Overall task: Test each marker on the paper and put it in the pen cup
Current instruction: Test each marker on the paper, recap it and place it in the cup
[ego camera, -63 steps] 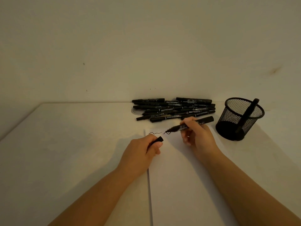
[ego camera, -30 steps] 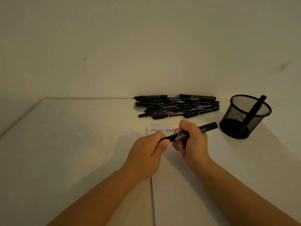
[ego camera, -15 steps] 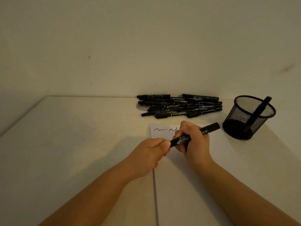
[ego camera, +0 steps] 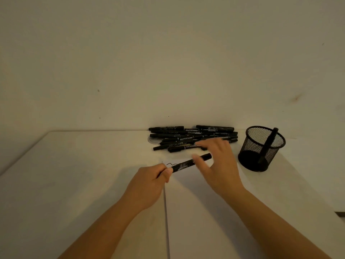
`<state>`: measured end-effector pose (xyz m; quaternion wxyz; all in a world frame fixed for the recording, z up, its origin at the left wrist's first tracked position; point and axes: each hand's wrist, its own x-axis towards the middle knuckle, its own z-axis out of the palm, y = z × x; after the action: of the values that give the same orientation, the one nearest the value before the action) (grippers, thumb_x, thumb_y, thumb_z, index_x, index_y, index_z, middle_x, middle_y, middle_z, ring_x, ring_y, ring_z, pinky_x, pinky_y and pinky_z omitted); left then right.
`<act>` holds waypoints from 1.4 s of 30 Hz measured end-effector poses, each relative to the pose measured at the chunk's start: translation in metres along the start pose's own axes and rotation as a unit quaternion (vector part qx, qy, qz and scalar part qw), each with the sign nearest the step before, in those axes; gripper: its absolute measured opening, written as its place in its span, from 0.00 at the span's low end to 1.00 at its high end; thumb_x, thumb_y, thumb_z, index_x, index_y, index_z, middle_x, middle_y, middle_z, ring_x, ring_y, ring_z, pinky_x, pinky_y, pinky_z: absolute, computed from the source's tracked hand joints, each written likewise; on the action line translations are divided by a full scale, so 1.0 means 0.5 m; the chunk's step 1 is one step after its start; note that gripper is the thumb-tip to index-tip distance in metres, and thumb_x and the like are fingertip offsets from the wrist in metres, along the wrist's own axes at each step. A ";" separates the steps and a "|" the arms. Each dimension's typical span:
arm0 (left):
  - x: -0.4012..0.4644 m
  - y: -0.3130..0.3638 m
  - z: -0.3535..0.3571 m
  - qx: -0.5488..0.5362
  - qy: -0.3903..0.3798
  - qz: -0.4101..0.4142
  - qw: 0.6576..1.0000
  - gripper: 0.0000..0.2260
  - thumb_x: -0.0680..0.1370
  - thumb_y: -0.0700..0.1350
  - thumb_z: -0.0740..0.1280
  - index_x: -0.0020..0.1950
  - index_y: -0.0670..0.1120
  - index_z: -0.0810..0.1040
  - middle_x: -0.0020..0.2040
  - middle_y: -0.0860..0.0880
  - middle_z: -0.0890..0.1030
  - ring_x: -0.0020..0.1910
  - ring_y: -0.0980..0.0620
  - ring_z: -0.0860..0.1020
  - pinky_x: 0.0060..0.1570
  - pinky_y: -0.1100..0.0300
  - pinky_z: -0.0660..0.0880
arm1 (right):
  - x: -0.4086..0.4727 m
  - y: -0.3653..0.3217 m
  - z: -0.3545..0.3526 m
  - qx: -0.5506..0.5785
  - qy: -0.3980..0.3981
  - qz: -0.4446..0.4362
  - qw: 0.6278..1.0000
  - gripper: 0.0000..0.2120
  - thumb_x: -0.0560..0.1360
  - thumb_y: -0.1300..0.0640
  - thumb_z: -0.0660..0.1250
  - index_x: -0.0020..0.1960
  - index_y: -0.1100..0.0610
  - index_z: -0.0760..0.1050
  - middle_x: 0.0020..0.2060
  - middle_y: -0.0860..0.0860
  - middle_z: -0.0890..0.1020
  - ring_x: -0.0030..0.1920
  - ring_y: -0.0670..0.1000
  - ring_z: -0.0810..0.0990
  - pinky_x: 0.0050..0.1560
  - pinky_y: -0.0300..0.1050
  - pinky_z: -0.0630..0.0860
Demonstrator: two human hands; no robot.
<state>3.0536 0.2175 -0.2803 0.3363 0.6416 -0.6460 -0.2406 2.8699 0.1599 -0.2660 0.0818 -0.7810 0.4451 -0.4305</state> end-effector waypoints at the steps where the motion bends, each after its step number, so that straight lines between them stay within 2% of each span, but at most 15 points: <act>1: 0.002 0.007 0.000 0.016 0.000 0.007 1.000 0.16 0.79 0.52 0.57 0.31 0.53 0.69 0.22 0.54 0.67 0.21 0.59 0.65 0.24 0.67 0.59 | -0.001 -0.001 -0.006 -0.069 -0.024 -0.097 0.993 0.10 0.72 0.50 0.67 0.52 0.53 0.78 0.46 0.47 0.78 0.47 0.49 0.73 0.46 0.40 0.69; 2: 0.005 0.015 -0.001 0.030 -0.004 0.019 0.999 0.16 0.79 0.52 0.57 0.31 0.53 0.69 0.23 0.54 0.67 0.22 0.59 0.65 0.25 0.66 0.60 | -0.003 -0.005 -0.012 -0.117 -0.047 -0.171 0.977 0.11 0.72 0.49 0.67 0.50 0.54 0.79 0.44 0.48 0.80 0.44 0.51 0.75 0.43 0.42 0.71; 4: 0.009 0.035 -0.001 0.050 -0.017 0.052 0.997 0.16 0.79 0.52 0.56 0.31 0.54 0.67 0.24 0.54 0.68 0.23 0.58 0.66 0.28 0.63 0.61 | -0.002 -0.012 -0.021 -0.167 -0.091 -0.250 0.949 0.10 0.70 0.50 0.70 0.48 0.54 0.80 0.40 0.49 0.81 0.40 0.51 0.76 0.37 0.43 0.73; 8: 0.024 0.074 -0.008 0.054 -0.020 0.091 0.994 0.17 0.78 0.58 0.53 0.33 0.54 0.70 0.26 0.53 0.69 0.25 0.58 0.67 0.29 0.62 0.63 | 0.021 -0.015 -0.040 -0.198 -0.107 -0.281 0.933 0.09 0.68 0.54 0.74 0.46 0.56 0.80 0.37 0.49 0.81 0.37 0.51 0.76 0.35 0.45 0.75; 11: 0.054 0.078 -0.024 0.010 0.003 0.083 0.996 0.20 0.74 0.63 0.48 0.36 0.56 0.74 0.29 0.54 0.73 0.31 0.54 0.73 0.35 0.58 0.70 | 0.047 -0.007 -0.062 -0.171 -0.079 -0.222 0.957 0.09 0.67 0.58 0.74 0.46 0.60 0.80 0.37 0.53 0.82 0.38 0.55 0.77 0.38 0.47 0.77; 13: 0.089 0.058 -0.027 0.016 0.014 0.060 0.998 0.18 0.78 0.59 0.50 0.40 0.54 0.76 0.33 0.54 0.76 0.36 0.50 0.77 0.42 0.54 0.74 | 0.065 0.000 -0.082 -0.121 -0.045 -0.120 0.984 0.10 0.71 0.59 0.71 0.51 0.60 0.79 0.41 0.54 0.81 0.43 0.56 0.77 0.44 0.49 0.75; 15: 0.132 0.025 -0.025 0.097 0.016 0.040 0.994 0.14 0.79 0.54 0.54 0.46 0.50 0.76 0.40 0.51 0.79 0.41 0.49 0.77 0.46 0.52 0.75 | 0.084 0.016 -0.104 -0.061 0.009 -0.028 0.998 0.11 0.74 0.57 0.67 0.55 0.57 0.76 0.45 0.52 0.80 0.46 0.53 0.77 0.46 0.47 0.73; 17: 0.169 -0.009 -0.021 0.179 0.020 0.023 0.983 0.09 0.79 0.50 0.58 0.52 0.50 0.76 0.50 0.50 0.79 0.48 0.51 0.76 0.50 0.54 0.73 | 0.103 0.035 -0.131 -0.002 0.072 0.026 0.997 0.09 0.75 0.57 0.65 0.55 0.50 0.73 0.46 0.47 0.80 0.45 0.48 0.78 0.44 0.43 0.73; 20: 0.202 -0.054 -0.013 0.231 0.040 0.012 0.972 0.11 0.79 0.48 0.59 0.60 0.49 0.74 0.59 0.49 0.75 0.58 0.49 0.71 0.55 0.53 0.72 | 0.121 0.061 -0.179 0.058 0.158 0.075 0.983 0.14 0.74 0.60 0.66 0.52 0.44 0.67 0.41 0.38 0.79 0.44 0.36 0.78 0.40 0.34 0.71; 22: 0.209 -0.070 -0.006 0.257 0.046 0.005 0.965 0.12 0.79 0.48 0.59 0.61 0.49 0.72 0.61 0.49 0.73 0.59 0.48 0.70 0.54 0.53 0.72 | 0.122 0.081 -0.205 0.087 0.201 0.114 0.969 0.18 0.73 0.61 0.67 0.54 0.43 0.65 0.42 0.39 0.79 0.42 0.33 0.77 0.38 0.31 0.69; 24: 0.213 -0.076 0.003 0.268 0.039 0.000 0.963 0.12 0.79 0.49 0.59 0.61 0.49 0.72 0.60 0.49 0.73 0.58 0.48 0.71 0.52 0.53 0.73 | 0.118 0.104 -0.223 0.104 0.231 0.149 0.956 0.20 0.73 0.61 0.66 0.58 0.44 0.63 0.44 0.42 0.80 0.42 0.35 0.78 0.37 0.32 0.69; 29: 0.217 -0.078 0.020 0.281 0.044 -0.007 0.959 0.11 0.78 0.50 0.61 0.58 0.49 0.73 0.55 0.49 0.74 0.54 0.49 0.73 0.47 0.56 0.72 | 0.103 0.149 -0.228 0.067 0.204 0.197 0.957 0.18 0.76 0.61 0.63 0.62 0.48 0.63 0.47 0.48 0.78 0.41 0.42 0.77 0.30 0.34 0.67; 32: 0.217 -0.079 0.023 0.285 0.050 -0.016 0.957 0.10 0.78 0.50 0.61 0.56 0.49 0.73 0.54 0.49 0.75 0.52 0.50 0.73 0.46 0.56 0.73 | 0.094 0.164 -0.214 0.059 0.169 0.219 0.959 0.16 0.77 0.60 0.61 0.63 0.50 0.64 0.45 0.51 0.78 0.39 0.49 0.78 0.30 0.41 0.71; 38: 0.208 -0.079 0.022 0.255 0.069 -0.028 0.964 0.09 0.78 0.49 0.61 0.55 0.48 0.74 0.53 0.49 0.76 0.49 0.51 0.75 0.43 0.58 0.71 | 0.092 0.175 -0.190 0.003 0.132 0.214 0.968 0.11 0.79 0.59 0.54 0.61 0.54 0.65 0.37 0.51 0.77 0.34 0.49 0.76 0.32 0.46 0.73; 42: 0.198 -0.068 0.020 0.224 0.104 -0.034 0.968 0.10 0.79 0.49 0.60 0.57 0.47 0.74 0.53 0.48 0.75 0.49 0.50 0.75 0.44 0.56 0.72 | 0.097 0.182 -0.179 -0.037 0.116 0.198 0.973 0.11 0.79 0.59 0.51 0.56 0.55 0.69 0.32 0.51 0.75 0.29 0.49 0.74 0.29 0.43 0.66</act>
<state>3.0738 0.1162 -0.2999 0.2412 0.7435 -0.6228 -0.0330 2.7575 0.0918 -0.2281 0.0845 -0.6245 0.6128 -0.4768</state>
